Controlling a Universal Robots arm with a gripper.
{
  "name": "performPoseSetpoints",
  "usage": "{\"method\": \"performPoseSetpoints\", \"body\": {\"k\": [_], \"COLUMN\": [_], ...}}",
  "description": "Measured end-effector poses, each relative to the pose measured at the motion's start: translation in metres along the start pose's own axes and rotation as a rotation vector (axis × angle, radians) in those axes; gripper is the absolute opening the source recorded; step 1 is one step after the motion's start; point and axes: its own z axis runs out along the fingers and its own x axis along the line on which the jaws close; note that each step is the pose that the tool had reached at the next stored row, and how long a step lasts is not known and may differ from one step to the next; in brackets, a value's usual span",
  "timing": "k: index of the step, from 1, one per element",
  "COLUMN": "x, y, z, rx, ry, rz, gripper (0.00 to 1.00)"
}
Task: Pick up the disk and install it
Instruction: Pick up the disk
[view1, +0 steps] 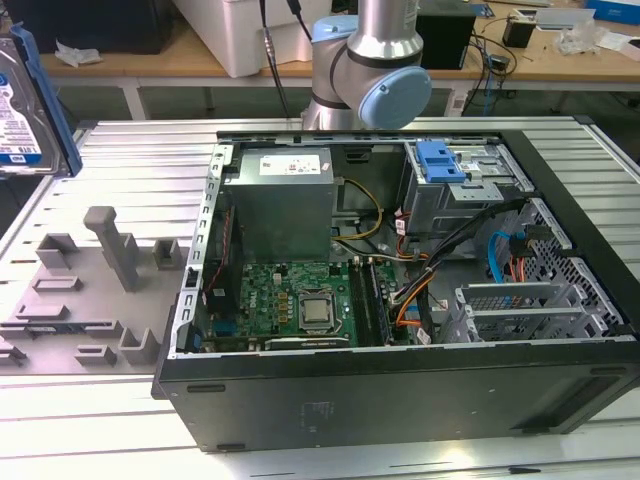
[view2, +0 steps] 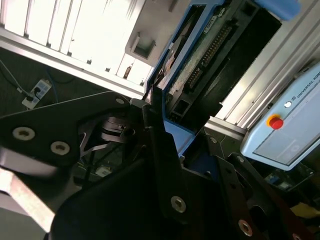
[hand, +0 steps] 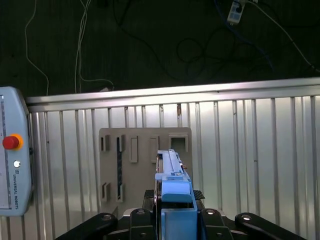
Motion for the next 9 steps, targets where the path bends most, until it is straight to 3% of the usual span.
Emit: {"method": "performPoseSetpoints", "body": {"k": [9], "x": [0.0], "y": [0.0], "z": [-0.0003], "rx": [0.0005], "ry": [-0.0001], "rz": [0.0], "gripper": [0.37]}}
